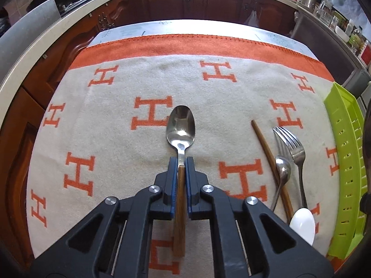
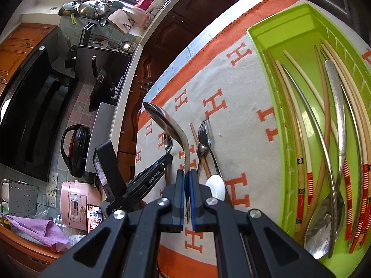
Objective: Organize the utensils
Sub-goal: 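Lower both spoons into the green tray and open both grippers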
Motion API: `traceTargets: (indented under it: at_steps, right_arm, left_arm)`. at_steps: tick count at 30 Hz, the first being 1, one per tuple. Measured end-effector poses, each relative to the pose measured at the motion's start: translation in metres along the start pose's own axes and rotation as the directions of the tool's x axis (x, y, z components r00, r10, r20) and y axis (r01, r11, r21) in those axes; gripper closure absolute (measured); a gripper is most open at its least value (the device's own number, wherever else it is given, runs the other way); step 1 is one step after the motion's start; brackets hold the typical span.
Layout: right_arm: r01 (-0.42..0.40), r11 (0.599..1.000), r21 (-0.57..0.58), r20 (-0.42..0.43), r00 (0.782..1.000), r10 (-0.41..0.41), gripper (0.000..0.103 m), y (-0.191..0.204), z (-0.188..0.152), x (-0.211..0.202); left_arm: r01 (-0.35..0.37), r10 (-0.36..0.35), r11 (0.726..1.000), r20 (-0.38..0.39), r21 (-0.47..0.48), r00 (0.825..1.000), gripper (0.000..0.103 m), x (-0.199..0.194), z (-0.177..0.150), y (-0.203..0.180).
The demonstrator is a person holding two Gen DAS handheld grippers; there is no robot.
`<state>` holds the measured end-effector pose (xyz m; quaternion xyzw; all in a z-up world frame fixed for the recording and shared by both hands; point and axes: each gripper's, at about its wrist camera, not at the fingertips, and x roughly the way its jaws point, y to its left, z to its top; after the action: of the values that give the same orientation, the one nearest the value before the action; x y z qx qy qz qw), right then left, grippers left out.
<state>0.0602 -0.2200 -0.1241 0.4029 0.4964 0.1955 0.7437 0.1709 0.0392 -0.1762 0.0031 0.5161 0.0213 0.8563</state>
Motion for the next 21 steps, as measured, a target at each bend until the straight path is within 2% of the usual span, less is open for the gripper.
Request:
traceTargets:
  at_steps: [4,11,17,21]
  right_arm:
    - [0.005,1.000,0.002,0.012,1.000,-0.005,0.100,-0.004,0.000,-0.005]
    - [0.013,1.000,-0.007,0.061,0.998,-0.013,0.100,-0.002,-0.001,-0.023]
    - [0.038,0.999,0.033,0.121,0.992,-0.042,0.100,-0.017,0.000,-0.044]
    - [0.084,0.993,0.082,0.183,0.978,-0.098,0.100,-0.032,0.000,-0.066]
  left_arm:
    - [0.022,-0.021,0.999,0.021,-0.045,1.000,0.099,-0.008,-0.009,0.013]
    - [0.158,-0.155,0.980,0.037,-0.118,0.987,0.099,-0.035,-0.018,0.031]
    - [0.285,-0.281,0.952,0.049,-0.114,0.959,0.099,-0.076,-0.022,0.023]
    - [0.357,-0.353,0.932,0.057,-0.069,0.934,0.099,-0.106,-0.019,-0.004]
